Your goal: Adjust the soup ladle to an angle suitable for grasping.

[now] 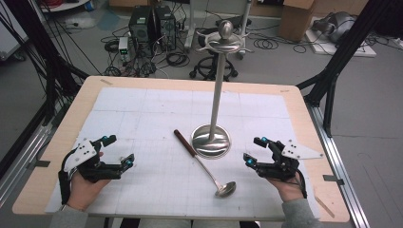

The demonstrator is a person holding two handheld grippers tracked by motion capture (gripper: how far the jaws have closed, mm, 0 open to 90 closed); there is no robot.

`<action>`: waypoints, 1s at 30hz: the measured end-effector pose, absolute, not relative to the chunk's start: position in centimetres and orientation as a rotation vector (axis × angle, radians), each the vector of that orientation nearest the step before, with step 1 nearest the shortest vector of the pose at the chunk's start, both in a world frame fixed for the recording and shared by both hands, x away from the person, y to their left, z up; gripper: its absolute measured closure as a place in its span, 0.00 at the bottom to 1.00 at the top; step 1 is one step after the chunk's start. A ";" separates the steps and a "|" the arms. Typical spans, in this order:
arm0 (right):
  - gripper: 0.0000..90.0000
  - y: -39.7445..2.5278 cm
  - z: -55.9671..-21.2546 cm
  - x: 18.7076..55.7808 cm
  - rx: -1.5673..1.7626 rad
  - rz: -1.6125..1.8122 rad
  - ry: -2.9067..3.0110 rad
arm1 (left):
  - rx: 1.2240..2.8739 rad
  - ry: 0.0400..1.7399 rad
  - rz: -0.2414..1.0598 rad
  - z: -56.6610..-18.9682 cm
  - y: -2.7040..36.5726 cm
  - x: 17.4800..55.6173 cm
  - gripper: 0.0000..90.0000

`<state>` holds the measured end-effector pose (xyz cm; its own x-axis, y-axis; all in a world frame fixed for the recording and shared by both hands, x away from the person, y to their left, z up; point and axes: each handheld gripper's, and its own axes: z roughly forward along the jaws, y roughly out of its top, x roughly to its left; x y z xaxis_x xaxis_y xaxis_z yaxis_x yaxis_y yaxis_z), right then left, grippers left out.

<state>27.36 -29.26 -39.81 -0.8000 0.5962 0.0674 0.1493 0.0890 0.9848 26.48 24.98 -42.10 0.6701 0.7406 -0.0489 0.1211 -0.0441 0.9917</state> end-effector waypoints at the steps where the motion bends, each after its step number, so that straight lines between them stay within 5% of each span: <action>1: 0.41 -29.3 -39.7 27.3 0.734 1.763 2.033 | 1.561 0.734 0.581 -42.1 25.0 26.5 0.03; 7: 0.68 -28.9 -39.3 27.3 0.677 1.787 2.076 | 1.569 0.733 0.587 -42.1 25.0 26.4 0.03; 8: 0.78 -28.6 -39.2 27.3 0.651 1.790 2.088 | 1.570 0.733 0.584 -42.1 25.0 26.4 0.03; 14: 0.96 -27.5 -38.8 27.4 0.600 1.777 2.124 | 1.580 0.734 0.587 -42.1 25.0 26.3 0.03; 30: 1.00 -23.3 -39.4 29.5 0.519 1.700 2.289 | 1.582 0.734 0.599 -42.2 25.0 26.2 0.03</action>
